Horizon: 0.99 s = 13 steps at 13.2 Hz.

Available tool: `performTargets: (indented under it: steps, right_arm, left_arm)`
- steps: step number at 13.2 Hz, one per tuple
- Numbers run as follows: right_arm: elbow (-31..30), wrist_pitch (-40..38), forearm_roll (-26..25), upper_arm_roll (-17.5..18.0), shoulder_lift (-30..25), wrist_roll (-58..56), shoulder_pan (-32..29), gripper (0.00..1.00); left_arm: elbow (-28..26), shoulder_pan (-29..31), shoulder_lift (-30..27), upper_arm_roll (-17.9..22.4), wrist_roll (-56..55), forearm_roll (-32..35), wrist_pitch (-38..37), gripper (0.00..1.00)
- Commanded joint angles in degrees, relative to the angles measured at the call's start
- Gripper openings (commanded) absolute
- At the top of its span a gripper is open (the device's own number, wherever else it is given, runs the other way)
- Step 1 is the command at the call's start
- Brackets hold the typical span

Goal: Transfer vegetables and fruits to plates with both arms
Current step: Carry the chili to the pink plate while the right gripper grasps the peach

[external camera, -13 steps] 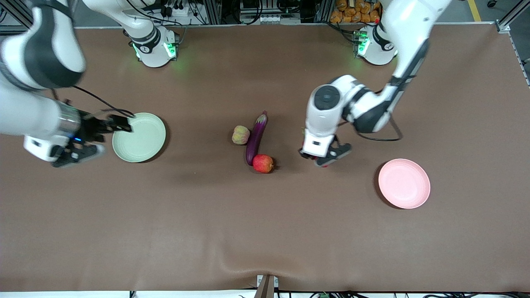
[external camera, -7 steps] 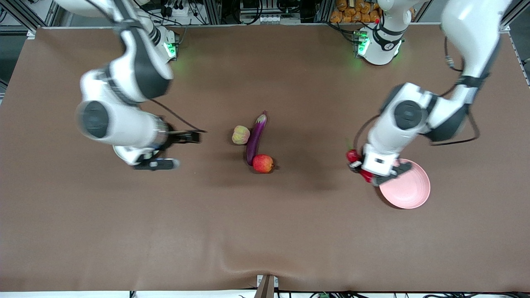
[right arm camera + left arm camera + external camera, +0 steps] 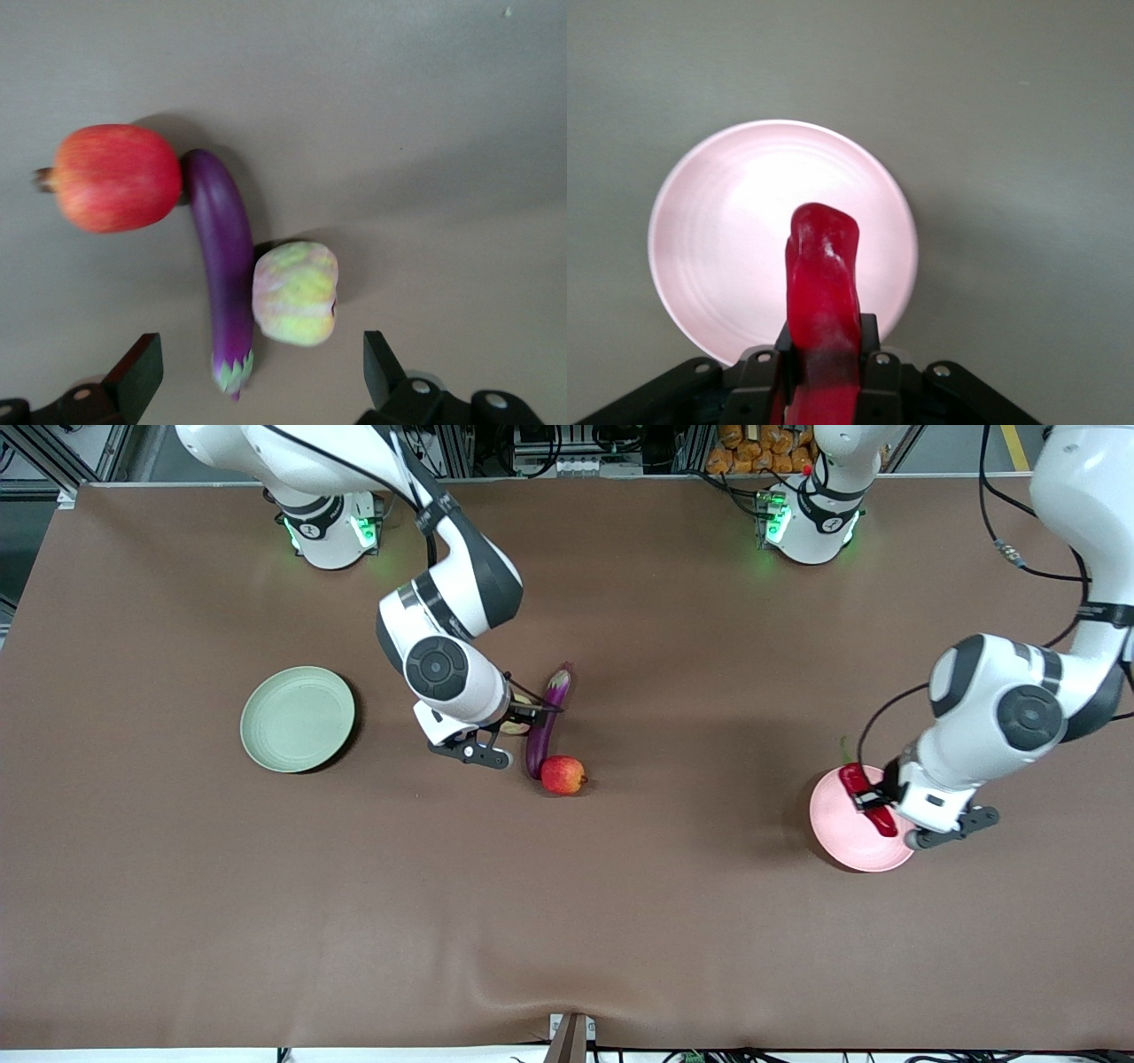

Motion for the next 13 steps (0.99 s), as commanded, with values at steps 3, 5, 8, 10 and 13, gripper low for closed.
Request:
performTargets:
  steps: [3,5,8,10,13]
  right_arm:
    - [-4.17,5.41,0.35,-0.67,2.17,2.36,4.34,1.0]
    - [-5.04,5.41,0.25,-0.67,2.26,1.83,4.16,1.0]
    - [-6.18,6.89,0.17,-0.67,3.05,1.83,4.34,1.0]
    - [-6.28,8.39,0.17,-0.67,4.1,1.83,4.17,1.0]
    - [-6.36,9.1,0.25,-0.67,4.28,2.19,4.61,0.54]
  left_arm:
    - [6.76,0.18,8.58,3.67,3.64,1.31,-0.19,0.0]
    - [6.85,-0.35,9.38,5.43,3.82,1.49,-0.01,0.0]
    - [6.68,-0.26,10.96,5.79,3.47,7.88,-0.01,0.06]
    - [6.59,-0.44,11.05,6.58,3.38,8.17,-0.01,0.36]
    - [6.68,-0.61,11.23,6.58,2.85,8.17,-0.01,1.0]
